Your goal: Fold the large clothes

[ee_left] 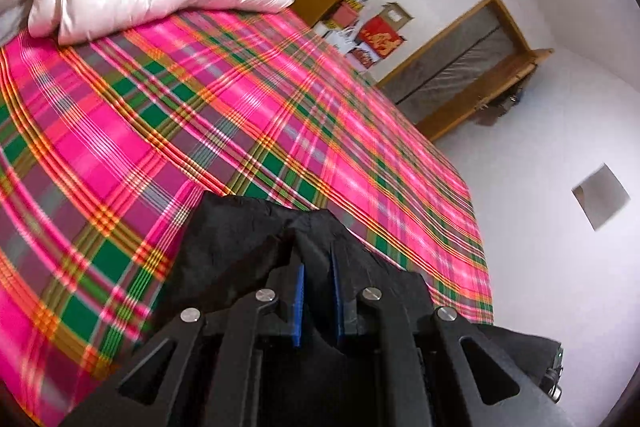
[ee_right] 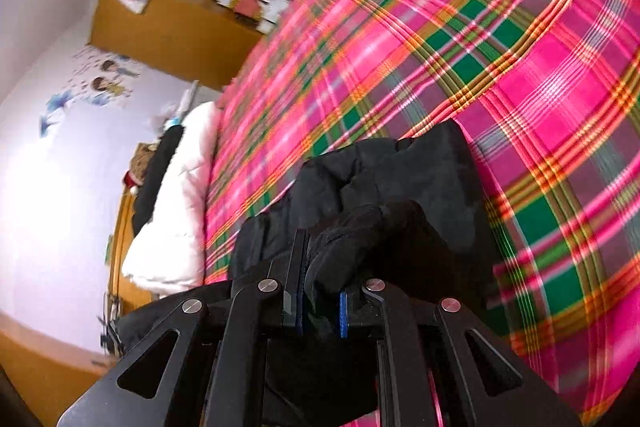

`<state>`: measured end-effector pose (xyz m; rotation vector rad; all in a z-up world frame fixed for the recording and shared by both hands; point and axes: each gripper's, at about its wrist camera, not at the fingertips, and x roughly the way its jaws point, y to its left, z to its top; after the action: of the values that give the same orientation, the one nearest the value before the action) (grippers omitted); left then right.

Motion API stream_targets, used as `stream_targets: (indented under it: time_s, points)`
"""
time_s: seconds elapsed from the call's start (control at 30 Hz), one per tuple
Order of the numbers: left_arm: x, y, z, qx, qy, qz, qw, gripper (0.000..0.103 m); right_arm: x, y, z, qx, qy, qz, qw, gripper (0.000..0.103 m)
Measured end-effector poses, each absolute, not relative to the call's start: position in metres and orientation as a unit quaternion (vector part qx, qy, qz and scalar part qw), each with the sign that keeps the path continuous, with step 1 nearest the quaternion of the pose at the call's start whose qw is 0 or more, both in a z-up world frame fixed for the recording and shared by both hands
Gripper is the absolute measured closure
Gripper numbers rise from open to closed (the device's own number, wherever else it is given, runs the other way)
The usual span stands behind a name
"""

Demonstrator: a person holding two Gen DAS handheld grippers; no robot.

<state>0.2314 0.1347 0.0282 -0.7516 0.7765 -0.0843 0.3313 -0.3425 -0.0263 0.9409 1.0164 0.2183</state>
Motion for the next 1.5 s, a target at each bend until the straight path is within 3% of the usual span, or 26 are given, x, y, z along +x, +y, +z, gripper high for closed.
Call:
stream_targets:
  time_s: [0.17,0.33,0.4,0.5,0.67,0.9,1.07,1.23,1.5]
  points:
    - [0.269,0.138,-0.018,-0.394,0.386,-0.021,0.834,0.087,0.374,-0.347,-0.070,0.462,0.495,0.083,0.731,0.084]
    - [0.276,0.146,-0.038,-0.431,0.379,-0.034,0.819,0.075,0.387,-0.352,-0.092,0.504,0.490,0.087,0.706,0.073]
    - [0.277,0.151,-0.030,-0.441,0.373,-0.043,0.815,0.067,0.389,-0.353,-0.090,0.521,0.472,0.098,0.705,0.053]
    - [0.262,0.160,-0.001,-0.415,0.313,-0.021,0.854,0.047,0.392,-0.351,-0.086,0.529,0.454,0.104,0.710,0.036]
    - [0.241,0.155,0.032,-0.397,0.259,-0.054,0.879,0.044,0.400,-0.336,-0.085,0.494,0.468,0.085,0.728,0.035]
    - [0.250,0.066,0.039,-0.275,0.329,-0.264,0.864,0.044,0.397,-0.330,-0.065,0.460,0.459,0.072,0.757,0.035]
    - [0.273,0.041,-0.004,-0.227,0.420,-0.207,0.854,0.044,0.372,-0.324,-0.024,0.411,0.414,0.096,0.807,0.030]
    - [0.287,0.046,-0.016,-0.243,0.427,-0.165,0.855,0.044,0.339,-0.322,0.005,0.365,0.362,0.093,0.852,0.029]
    - [0.256,0.060,0.012,-0.237,0.385,-0.153,0.879,0.044,0.325,-0.236,-0.016,0.151,0.445,0.131,0.873,0.029]
